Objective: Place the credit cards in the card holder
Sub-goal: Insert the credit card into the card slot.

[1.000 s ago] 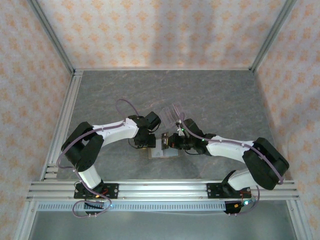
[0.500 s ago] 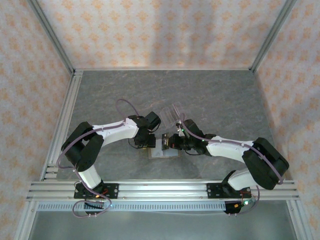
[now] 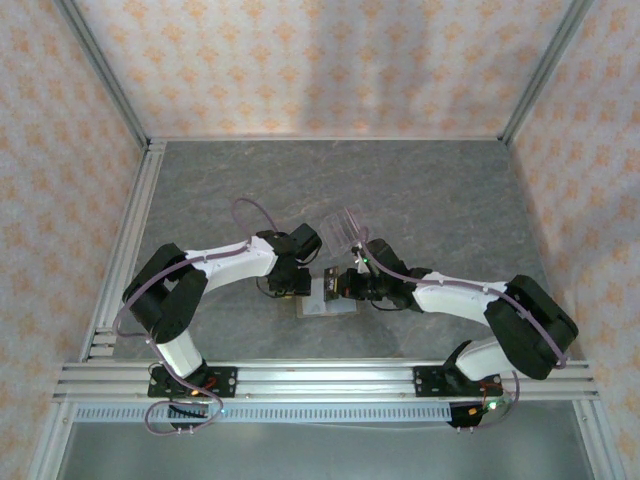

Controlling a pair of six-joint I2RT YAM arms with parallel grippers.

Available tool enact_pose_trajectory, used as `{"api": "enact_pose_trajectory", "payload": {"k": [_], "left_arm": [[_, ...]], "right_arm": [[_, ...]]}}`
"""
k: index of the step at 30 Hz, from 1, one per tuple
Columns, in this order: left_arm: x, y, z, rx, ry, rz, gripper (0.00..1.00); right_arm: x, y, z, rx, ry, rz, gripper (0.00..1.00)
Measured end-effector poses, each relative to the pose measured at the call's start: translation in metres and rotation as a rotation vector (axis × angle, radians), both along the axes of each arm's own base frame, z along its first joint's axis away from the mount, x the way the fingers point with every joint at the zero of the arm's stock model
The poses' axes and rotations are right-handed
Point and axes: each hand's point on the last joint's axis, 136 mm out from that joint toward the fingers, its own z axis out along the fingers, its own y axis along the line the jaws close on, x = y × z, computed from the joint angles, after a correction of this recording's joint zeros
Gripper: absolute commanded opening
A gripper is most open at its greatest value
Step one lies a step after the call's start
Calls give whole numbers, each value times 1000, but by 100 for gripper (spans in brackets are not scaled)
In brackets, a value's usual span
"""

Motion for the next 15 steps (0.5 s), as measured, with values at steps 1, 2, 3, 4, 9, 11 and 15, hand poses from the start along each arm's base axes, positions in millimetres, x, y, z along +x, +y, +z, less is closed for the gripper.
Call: {"api": "enact_pose_trajectory", "payload": {"k": [1,2,3,4,9,11,15], "left_arm": [[0,0,0,0,0,0,37],[0,0,0,0,1,0,37],[0,0,0,2,2,0,38],[-1,1,0,3,3,0,37],[-1,1,0,5,5,0,38],[-2,1,0,5,5,-3,37],[-4,-1,0,7,4,-13,37]], "right_arm": [[0,0,0,-2,-1,2,0],[0,0,0,-3,-1,3,0],[-1,-1,-1,-5,0,4,0],[-1,-1,-1,-7,0,6,0],[-1,-1,-2,-12,-5,13,0],[-2,-1,-2,-14,-4,14,0],[-2,-1,-2,-14,-6,18,0]]}}
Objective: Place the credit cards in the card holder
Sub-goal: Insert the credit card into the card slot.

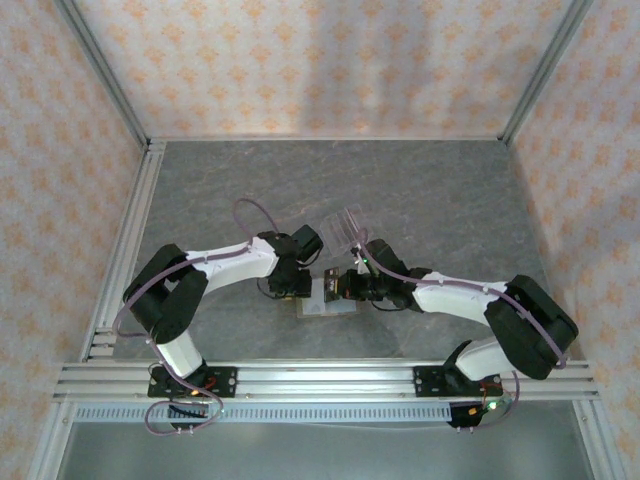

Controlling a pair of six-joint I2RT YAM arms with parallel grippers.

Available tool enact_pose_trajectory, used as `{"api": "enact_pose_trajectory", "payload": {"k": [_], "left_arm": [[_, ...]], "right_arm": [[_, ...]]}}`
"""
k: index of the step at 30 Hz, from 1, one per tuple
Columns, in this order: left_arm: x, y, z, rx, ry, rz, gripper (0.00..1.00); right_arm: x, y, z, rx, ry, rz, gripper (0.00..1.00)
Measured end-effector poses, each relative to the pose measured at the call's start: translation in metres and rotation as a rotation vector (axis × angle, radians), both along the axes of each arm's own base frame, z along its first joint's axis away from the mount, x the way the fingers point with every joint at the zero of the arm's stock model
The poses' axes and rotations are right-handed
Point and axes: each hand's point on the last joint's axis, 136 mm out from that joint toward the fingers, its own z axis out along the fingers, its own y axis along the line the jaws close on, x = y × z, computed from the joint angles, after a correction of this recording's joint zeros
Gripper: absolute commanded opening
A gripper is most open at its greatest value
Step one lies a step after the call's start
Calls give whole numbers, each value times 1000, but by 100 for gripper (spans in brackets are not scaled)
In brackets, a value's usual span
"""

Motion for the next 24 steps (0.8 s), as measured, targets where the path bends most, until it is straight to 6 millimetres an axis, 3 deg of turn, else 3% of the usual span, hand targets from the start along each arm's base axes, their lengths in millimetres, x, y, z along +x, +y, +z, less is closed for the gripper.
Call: {"api": "enact_pose_trajectory", "payload": {"k": [24], "left_arm": [[-4,-4,0,0,0,-18,37]], "right_arm": [[-7,5,-9,80,35,-55,0]]}}
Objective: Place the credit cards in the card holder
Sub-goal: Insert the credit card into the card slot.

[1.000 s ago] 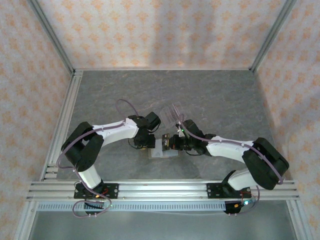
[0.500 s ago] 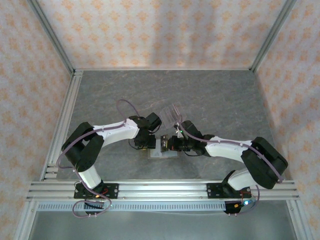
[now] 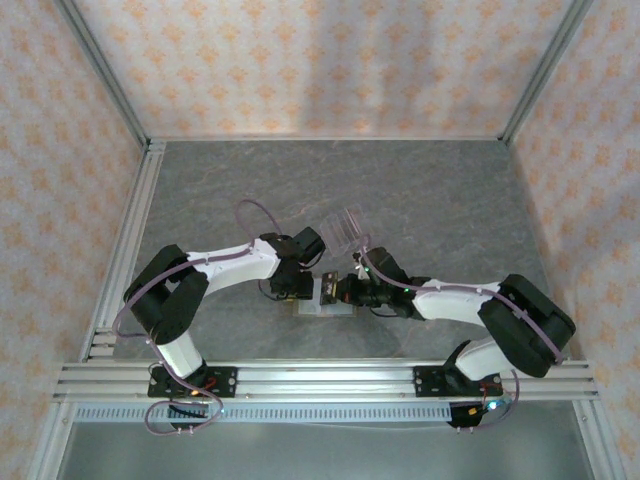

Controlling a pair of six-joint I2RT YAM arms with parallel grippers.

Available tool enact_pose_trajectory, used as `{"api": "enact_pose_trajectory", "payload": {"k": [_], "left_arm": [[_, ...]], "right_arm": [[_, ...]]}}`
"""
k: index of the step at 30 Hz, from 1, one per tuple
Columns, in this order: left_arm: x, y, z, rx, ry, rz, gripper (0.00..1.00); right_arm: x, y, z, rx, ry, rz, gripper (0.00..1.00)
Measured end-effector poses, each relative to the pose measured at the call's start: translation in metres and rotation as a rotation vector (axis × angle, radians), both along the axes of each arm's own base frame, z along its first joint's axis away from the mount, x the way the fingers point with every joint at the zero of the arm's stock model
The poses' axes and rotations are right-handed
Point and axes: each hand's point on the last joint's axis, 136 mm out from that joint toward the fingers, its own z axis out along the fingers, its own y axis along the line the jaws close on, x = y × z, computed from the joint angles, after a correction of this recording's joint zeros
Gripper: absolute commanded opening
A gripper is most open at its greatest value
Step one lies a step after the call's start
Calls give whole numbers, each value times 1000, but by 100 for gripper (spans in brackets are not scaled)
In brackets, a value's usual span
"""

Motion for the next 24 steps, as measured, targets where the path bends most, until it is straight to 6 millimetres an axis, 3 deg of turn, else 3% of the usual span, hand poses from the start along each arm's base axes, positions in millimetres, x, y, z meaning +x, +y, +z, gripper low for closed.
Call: {"api": "enact_pose_trajectory", "payload": {"k": [24], "left_arm": [[-2,4,-2,24,-4,-2,34]], "right_arm": [[10,8,-4,68,30,-73,0]]}}
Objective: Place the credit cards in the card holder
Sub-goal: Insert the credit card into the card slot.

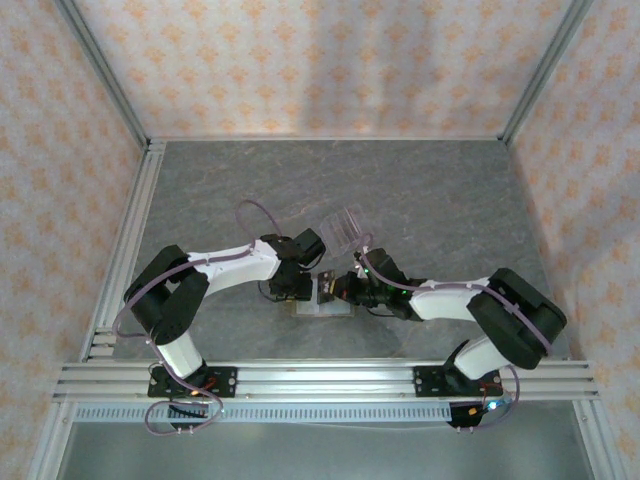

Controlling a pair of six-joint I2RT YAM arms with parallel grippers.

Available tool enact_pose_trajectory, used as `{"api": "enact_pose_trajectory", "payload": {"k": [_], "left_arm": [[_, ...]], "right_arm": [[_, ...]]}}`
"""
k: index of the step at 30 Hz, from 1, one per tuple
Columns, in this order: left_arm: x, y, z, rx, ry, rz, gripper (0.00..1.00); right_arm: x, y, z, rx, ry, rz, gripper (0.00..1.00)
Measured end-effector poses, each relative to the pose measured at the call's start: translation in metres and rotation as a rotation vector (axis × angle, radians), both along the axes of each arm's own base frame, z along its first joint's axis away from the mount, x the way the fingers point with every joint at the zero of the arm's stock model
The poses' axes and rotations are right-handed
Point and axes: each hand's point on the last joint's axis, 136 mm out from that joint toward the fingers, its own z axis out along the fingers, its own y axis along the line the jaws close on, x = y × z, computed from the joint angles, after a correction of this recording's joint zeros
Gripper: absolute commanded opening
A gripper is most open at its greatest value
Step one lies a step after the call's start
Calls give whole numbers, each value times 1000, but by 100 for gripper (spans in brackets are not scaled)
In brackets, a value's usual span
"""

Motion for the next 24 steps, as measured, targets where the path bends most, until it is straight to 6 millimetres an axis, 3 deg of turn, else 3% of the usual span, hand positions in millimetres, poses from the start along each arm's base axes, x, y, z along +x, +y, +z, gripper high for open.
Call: {"api": "enact_pose_trajectory", "payload": {"k": [24], "left_arm": [[-2,-3,-1,-11,1,8,29]], "right_arm": [[-1,3,-6,53,17,-18,0]]}}
